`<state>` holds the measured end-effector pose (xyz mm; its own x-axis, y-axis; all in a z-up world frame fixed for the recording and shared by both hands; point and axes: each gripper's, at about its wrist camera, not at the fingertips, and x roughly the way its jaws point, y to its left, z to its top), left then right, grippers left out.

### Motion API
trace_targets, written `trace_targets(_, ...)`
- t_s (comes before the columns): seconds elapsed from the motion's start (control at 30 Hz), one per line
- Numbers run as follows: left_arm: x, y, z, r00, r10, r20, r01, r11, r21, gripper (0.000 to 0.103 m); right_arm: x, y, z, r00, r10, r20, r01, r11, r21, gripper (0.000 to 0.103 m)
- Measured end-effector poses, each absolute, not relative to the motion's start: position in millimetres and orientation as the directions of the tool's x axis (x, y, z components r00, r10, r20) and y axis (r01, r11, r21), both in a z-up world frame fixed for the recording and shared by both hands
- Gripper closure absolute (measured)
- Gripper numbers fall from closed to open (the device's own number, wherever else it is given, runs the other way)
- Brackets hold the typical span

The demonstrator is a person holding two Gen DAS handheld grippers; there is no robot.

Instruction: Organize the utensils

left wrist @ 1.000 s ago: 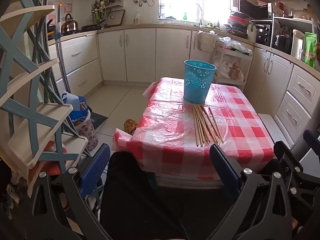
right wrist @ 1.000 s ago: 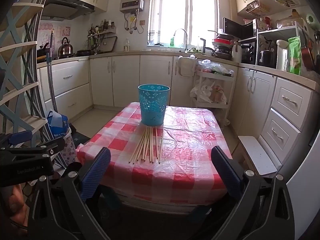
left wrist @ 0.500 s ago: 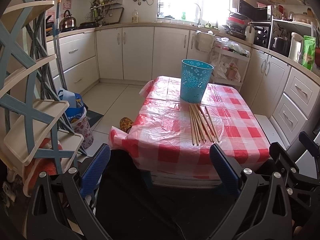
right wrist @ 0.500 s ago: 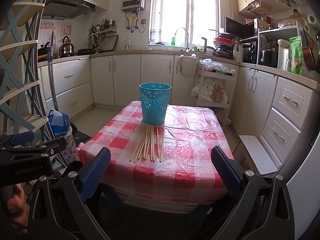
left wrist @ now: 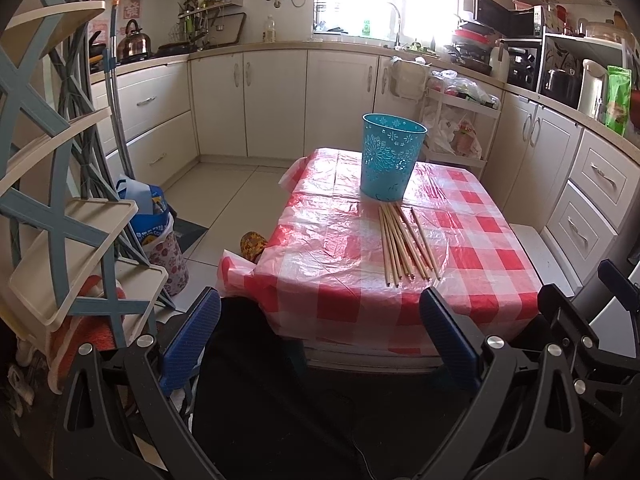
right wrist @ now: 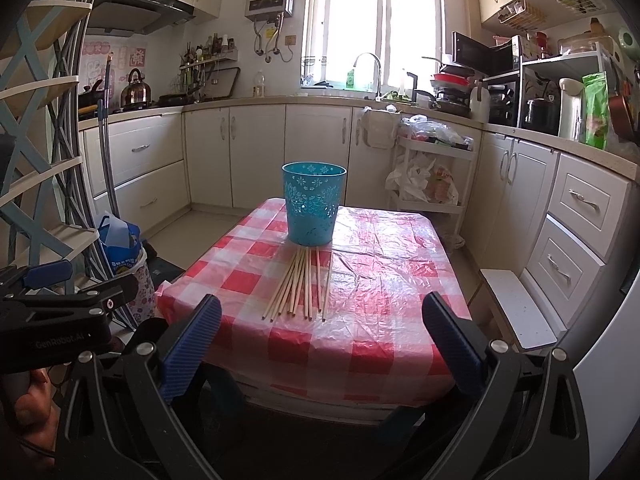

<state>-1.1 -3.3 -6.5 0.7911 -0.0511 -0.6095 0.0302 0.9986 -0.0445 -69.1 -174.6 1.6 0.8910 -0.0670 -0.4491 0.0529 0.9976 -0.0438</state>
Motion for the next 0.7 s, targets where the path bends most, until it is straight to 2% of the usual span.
trace_targets(0.7,-1.1,-3.6,-6.2,0.791,-0.050,-0.610,0.029,0.999,-0.044,0.008,-69.3,-175.0,2.7,0.890,-0.066,-0.452,0.051,0.998,-0.045,0.007)
